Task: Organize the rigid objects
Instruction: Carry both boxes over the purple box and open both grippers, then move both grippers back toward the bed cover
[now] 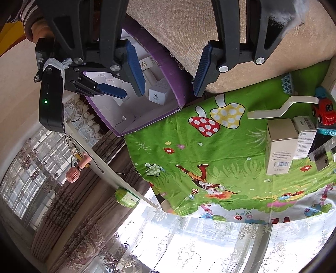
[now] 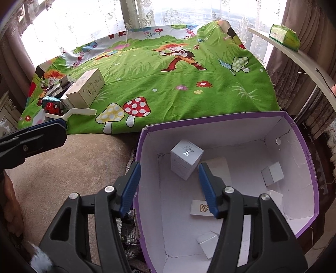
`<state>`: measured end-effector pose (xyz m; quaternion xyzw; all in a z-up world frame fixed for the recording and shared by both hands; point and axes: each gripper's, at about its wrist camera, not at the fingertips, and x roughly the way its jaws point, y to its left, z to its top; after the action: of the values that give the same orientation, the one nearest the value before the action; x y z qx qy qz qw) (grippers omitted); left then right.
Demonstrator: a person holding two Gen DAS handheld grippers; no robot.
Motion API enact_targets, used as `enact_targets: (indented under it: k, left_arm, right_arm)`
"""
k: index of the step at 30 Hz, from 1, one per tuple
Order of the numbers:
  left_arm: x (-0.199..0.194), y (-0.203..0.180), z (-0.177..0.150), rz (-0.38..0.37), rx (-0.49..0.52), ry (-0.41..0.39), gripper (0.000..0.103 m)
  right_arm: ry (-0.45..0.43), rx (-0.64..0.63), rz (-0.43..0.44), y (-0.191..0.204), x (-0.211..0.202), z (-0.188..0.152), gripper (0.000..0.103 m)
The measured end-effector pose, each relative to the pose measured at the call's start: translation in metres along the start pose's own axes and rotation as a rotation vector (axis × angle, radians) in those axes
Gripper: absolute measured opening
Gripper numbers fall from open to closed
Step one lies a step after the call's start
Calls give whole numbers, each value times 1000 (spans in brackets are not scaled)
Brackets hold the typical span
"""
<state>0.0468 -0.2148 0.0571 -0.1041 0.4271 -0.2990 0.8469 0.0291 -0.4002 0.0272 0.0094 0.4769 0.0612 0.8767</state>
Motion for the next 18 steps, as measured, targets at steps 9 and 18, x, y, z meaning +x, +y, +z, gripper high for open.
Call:
enact_targets:
  k: [9,18]
  left_arm:
    - [-20,26,-5,17,-68,-32,50]
    - [-56,74,-18,49,-194,-106,50]
  right_arm:
    - [9,-36,30,16,2,-1,61]
    - [17,-59,69,34,5,0,61]
